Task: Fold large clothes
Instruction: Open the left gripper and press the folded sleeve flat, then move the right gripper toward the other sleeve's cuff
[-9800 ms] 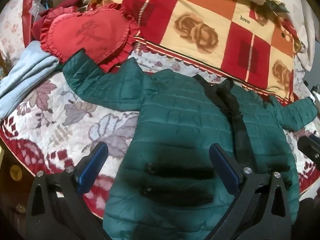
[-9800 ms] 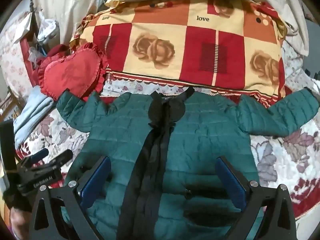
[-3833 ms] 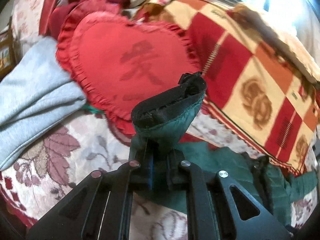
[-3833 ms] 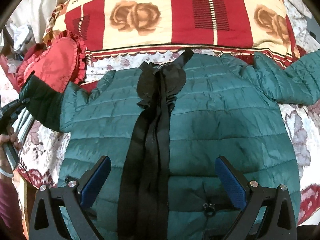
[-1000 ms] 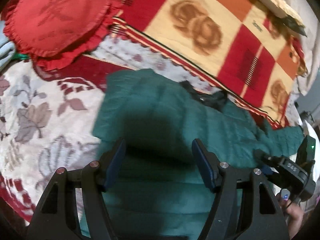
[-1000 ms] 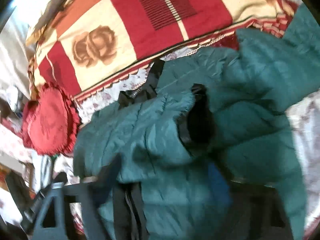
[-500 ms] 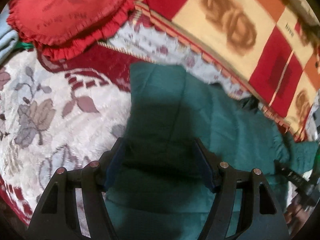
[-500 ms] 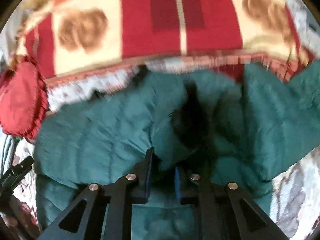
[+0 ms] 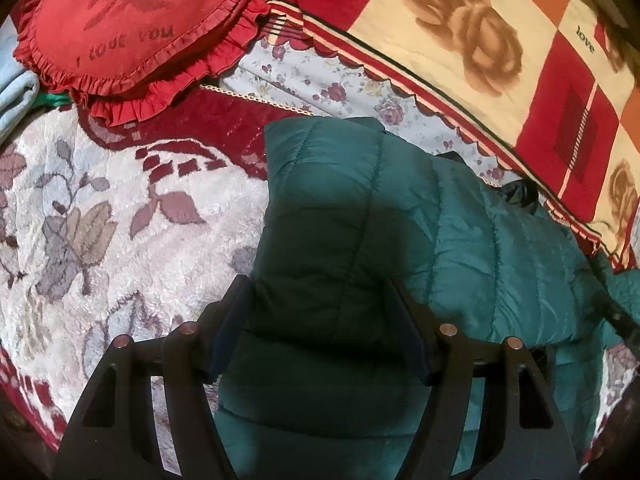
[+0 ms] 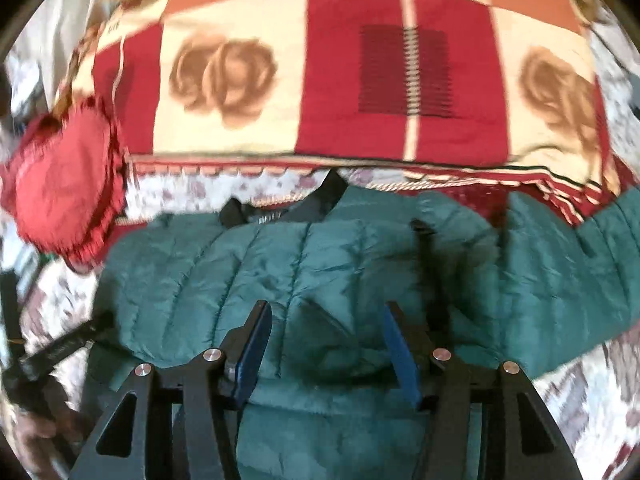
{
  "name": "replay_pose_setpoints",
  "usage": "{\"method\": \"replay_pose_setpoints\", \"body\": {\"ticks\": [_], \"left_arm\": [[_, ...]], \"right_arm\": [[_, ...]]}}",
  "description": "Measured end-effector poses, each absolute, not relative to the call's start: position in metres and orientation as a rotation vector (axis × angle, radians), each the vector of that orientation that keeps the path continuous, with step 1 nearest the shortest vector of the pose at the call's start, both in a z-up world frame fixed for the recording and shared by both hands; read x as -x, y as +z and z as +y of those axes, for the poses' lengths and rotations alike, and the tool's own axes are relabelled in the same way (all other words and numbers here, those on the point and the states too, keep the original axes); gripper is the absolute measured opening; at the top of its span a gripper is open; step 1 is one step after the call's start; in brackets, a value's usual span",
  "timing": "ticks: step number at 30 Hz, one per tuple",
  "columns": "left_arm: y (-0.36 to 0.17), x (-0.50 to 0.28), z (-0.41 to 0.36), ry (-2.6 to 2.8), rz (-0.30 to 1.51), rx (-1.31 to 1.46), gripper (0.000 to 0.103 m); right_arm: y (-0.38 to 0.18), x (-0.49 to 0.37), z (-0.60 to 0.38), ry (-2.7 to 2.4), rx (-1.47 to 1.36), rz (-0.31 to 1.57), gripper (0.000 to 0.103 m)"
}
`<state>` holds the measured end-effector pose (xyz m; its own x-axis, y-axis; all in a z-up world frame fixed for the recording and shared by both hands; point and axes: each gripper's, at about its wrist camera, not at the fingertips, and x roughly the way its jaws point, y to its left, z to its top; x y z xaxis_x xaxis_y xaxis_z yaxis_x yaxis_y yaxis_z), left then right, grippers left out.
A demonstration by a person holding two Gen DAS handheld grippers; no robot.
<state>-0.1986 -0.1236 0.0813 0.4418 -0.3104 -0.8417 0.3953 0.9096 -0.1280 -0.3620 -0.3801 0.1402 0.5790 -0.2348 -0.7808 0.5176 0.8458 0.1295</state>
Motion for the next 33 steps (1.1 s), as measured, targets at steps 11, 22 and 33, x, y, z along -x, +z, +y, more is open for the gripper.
{"method": "replay_pose_setpoints", "body": {"ticks": [11,22,33], "left_arm": [[0.078,0.2,-0.126,-0.442,1.019,-0.122,0.069],[0.107,0.234,-0.111,-0.46,0.954,-0.127,0.069],[0.127,0.281,-0.105,-0.501,0.891,-0.139,0.069]], "right_arm": [[0.115,0.355,-0.385,-0.498,-0.39,0.915,0.054],[0.149,0.416,-0.352,-0.479,-0.387,0.811,0.065],[0.158,0.453,-0.326,-0.464,-0.388,0.779,0.069]]}}
